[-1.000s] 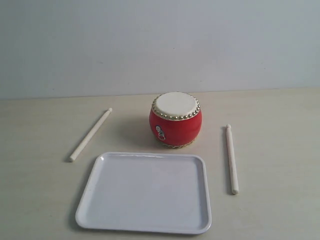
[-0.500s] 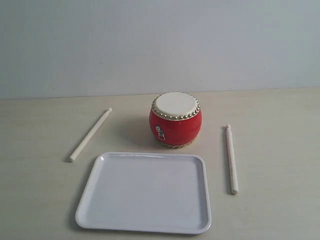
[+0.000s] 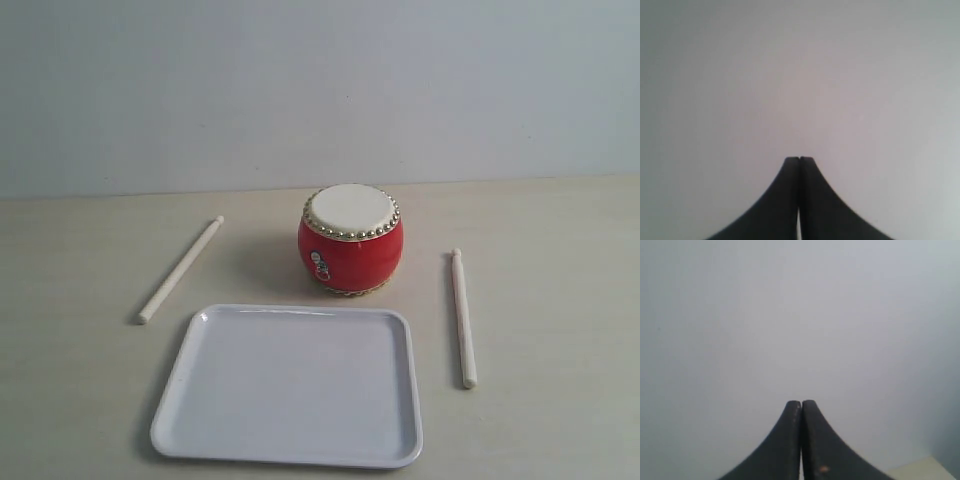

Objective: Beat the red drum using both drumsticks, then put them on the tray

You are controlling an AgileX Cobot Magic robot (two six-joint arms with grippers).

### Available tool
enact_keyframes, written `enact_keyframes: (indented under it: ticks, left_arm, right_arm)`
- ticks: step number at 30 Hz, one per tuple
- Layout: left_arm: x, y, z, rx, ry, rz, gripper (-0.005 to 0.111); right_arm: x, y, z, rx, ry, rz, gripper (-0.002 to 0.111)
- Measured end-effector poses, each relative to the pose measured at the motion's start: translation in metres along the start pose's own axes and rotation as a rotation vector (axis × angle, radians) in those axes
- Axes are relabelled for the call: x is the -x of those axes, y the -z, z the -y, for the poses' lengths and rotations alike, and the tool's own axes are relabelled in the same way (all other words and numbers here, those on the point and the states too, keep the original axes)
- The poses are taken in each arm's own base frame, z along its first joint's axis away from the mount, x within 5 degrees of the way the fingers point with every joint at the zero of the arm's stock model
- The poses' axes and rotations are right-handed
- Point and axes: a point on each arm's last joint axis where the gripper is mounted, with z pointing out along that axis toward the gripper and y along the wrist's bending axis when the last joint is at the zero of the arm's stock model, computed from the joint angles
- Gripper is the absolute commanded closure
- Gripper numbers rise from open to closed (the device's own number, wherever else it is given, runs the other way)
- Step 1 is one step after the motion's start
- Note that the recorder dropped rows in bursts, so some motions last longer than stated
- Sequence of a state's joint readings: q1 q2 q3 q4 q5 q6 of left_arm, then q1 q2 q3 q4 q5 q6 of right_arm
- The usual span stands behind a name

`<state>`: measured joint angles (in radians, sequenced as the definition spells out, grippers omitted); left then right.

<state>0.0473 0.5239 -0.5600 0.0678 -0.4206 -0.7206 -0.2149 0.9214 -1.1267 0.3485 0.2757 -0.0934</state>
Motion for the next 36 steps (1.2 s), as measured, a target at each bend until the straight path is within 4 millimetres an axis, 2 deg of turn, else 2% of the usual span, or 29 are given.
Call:
enact_keyframes:
  ticks: [3,5,7,9,12,15,20,25,28,31,36]
  left_arm:
    - [0.012,-0.045,0.011,0.036,-0.091,-0.101,0.107]
    - [0.015,-0.073,0.012,0.090,-0.196,-0.184,0.107]
    - [0.017,-0.091,0.010,0.147,-0.255,-0.243,0.107]
    - [0.015,-0.105,0.004,0.234,-0.336,-0.329,0.107]
    - [0.008,-0.116,-0.006,0.337,-0.460,-0.471,0.107]
    - [-0.010,-0.125,-0.017,0.381,-0.524,-0.664,0.107]
    - [-0.068,-0.146,-0.049,0.377,-0.553,-1.065,0.107]
    - [-0.133,-0.174,-0.088,0.374,-0.508,-1.356,0.107]
    - [-0.176,-0.189,-0.107,0.311,-0.422,-1.485,0.107]
    - [-0.215,-0.201,-0.125,0.262,-0.370,-1.584,0.107]
    - [-0.258,-0.210,-0.150,0.229,-0.342,-1.739,0.107]
  right_arm:
    - [0.005,-0.002,-0.001,0.003,-0.027,0.006,0.108]
    - [0.002,-0.012,-0.001,0.006,-0.032,-0.060,0.108]
    - [-0.003,-0.028,-0.001,0.004,-0.025,-0.163,0.108]
    - [-0.016,-0.050,0.002,-0.002,-0.014,-0.315,0.108]
    - [-0.039,-0.081,0.007,0.001,-0.008,-0.546,0.108]
    - [-0.056,-0.108,0.009,0.041,0.005,-0.710,0.108]
    - [-0.077,-0.144,0.013,0.081,-0.002,-0.888,0.108]
    - [-0.118,-0.177,0.015,0.045,0.027,-1.095,0.108]
    - [-0.147,-0.194,0.009,0.008,0.104,-1.224,0.108]
    - [-0.169,-0.212,0.001,-0.011,0.177,-1.280,0.104]
    - [-0.205,-0.230,-0.004,-0.020,0.195,-1.355,0.097]
